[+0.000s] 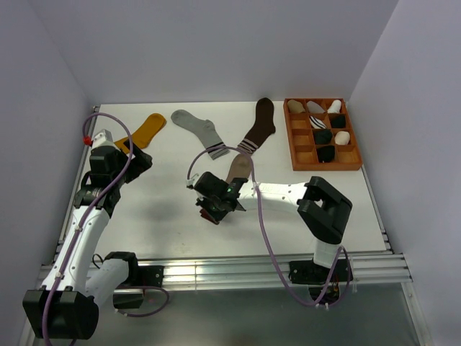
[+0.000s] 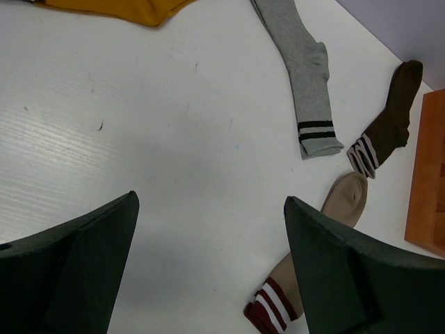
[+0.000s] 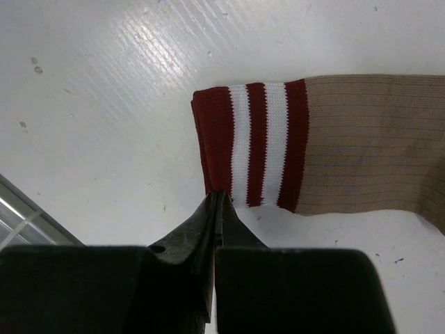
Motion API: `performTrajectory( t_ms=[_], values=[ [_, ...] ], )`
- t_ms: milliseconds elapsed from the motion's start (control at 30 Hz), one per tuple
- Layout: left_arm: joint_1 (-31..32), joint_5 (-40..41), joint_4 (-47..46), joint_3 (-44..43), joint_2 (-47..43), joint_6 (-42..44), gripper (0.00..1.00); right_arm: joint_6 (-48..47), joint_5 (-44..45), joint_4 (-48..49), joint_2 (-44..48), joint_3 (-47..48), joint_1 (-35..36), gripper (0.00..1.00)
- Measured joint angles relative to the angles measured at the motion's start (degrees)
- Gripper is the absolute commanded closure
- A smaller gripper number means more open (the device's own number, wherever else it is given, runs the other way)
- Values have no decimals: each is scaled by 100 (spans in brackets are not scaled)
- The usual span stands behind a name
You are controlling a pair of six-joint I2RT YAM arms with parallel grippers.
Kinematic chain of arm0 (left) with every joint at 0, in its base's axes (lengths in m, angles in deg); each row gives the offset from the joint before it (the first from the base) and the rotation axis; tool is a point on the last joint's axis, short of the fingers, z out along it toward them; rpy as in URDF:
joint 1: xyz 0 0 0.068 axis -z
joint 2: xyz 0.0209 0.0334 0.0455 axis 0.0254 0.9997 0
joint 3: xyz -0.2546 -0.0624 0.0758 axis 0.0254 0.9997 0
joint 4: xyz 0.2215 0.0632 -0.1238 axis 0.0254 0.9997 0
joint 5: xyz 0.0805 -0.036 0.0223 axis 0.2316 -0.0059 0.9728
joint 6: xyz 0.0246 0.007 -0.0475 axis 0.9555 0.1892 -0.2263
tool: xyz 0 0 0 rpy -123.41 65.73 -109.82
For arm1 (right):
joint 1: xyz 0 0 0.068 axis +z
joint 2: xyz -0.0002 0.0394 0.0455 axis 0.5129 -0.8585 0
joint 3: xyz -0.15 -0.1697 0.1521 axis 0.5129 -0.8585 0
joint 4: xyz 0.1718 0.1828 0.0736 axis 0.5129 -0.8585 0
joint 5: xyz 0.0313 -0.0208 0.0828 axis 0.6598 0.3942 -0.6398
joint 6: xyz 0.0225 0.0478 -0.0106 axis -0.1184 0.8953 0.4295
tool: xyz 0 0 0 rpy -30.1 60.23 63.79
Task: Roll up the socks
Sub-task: Roll the sock at the center of the board.
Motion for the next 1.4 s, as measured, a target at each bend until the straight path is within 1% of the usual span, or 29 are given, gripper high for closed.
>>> performTrajectory(
  t_ms=[400, 567, 667, 700, 733, 767, 800, 833, 867, 967, 1033, 1133, 1267, 1400],
  values=[
    [-22, -83, -7, 2, 9, 0, 9, -133, -94, -44, 9, -122, 26, 100],
    [-26, -540, -46, 57, 173, -68, 13, -146, -271, -26, -70, -160, 33, 100],
    [39, -870, -92, 293, 184, -219, 14, -173, -315, -17, -70, -160, 35, 93],
    [107, -955, -92, 393, 184, -289, 14, -184, -326, -22, -70, -160, 35, 84],
    [195, -1010, -83, 483, 184, -354, 15, -184, -328, -22, -70, -162, 35, 79],
    [315, -1054, -68, 575, 181, -450, 17, -203, -330, -17, -68, -162, 35, 65],
    [498, -1123, -26, 706, 153, -575, 17, -214, -337, -17, -66, -162, 35, 65],
    [664, -1110, -114, 809, 122, -726, 17, -190, -330, 2, -48, -177, 35, 62],
    [820, -1084, -205, 914, 90, -833, 17, -177, -321, 26, -13, -214, 35, 61],
    [1462, -1113, -422, 1248, 87, -1189, 18, -116, -131, 83, 310, -398, 33, 60],
    [1744, -1091, -505, 1375, 170, -1403, 19, -13, 83, 144, 588, -511, -11, 61],
    [2168, -955, -693, 1425, 361, -1722, 20, 225, 424, 247, 898, -573, -234, 66],
    [2743, -772, -1082, 1366, 721, -2000, 22, 551, 769, 446, 931, -651, -973, 67],
    [3254, -595, -1429, 1001, 1491, -2114, 25, 782, 979, 553, 649, -608, -1930, 71]
  ],
)
